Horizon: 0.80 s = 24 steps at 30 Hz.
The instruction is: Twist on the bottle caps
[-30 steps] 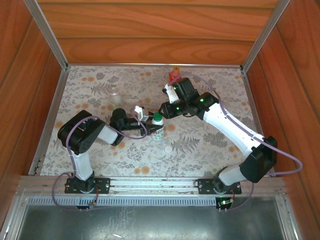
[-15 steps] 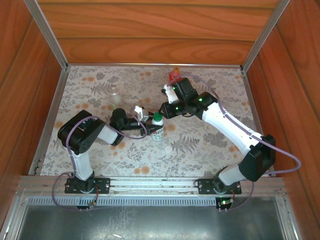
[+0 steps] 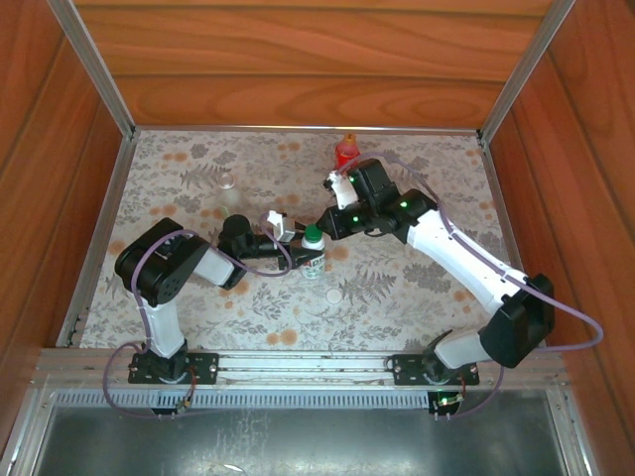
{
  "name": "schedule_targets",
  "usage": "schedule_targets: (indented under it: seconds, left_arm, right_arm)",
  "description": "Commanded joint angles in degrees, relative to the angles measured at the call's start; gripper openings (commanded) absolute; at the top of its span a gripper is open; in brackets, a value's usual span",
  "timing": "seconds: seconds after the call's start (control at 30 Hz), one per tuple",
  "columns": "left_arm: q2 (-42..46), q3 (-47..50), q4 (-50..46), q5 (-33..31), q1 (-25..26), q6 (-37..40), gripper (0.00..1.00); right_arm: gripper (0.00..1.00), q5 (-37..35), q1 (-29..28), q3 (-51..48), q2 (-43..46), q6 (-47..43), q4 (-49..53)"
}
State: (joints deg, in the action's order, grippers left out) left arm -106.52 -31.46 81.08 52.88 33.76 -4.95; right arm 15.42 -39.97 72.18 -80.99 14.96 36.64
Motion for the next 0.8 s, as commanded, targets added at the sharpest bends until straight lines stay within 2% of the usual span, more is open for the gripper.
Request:
schedule_targets:
  seconds: [0.0,0.2,0.3,0.4,0.53,0.77]
  left_arm:
    - [-1.3,-0.8,-0.6,-0.1,-0.2,-1.0,0.57]
    - [-1.1,-0.9,-0.6,0.2,-0.3,-1.4,0.57]
    - [-0.8,-0.9,-0.7,0.6,-0.3,-1.6,0.57]
    - [-0.7,-0.6,-0.6,0.7,-0.2,-1.4,0.57]
    - [-1.0,-0.7,-0.7,0.9,-0.2,-1.3,0.57]
    - [-0.9,-0.4,-0.7,1.0,-0.3,-0.9,0.57]
  right_arm:
    - [0.12,7.3,-0.7,-3.5,1.8,2.7,2.8]
    - [0.13,6.8,-0.7,-4.1,4.4,2.7,3.0]
    - [0.24,3.4,-0.6,-3.1,5.5,0.8,2.8]
    - [0.28,-0.1,-0.4,-2.3,5.6,-0.2,1.3]
    - [0.49,-2.9,-0.1,2.0,1.2,-0.5,2.6]
    - [0.50,0.2,0.0,5.2,-4.4,-1.6,4.2]
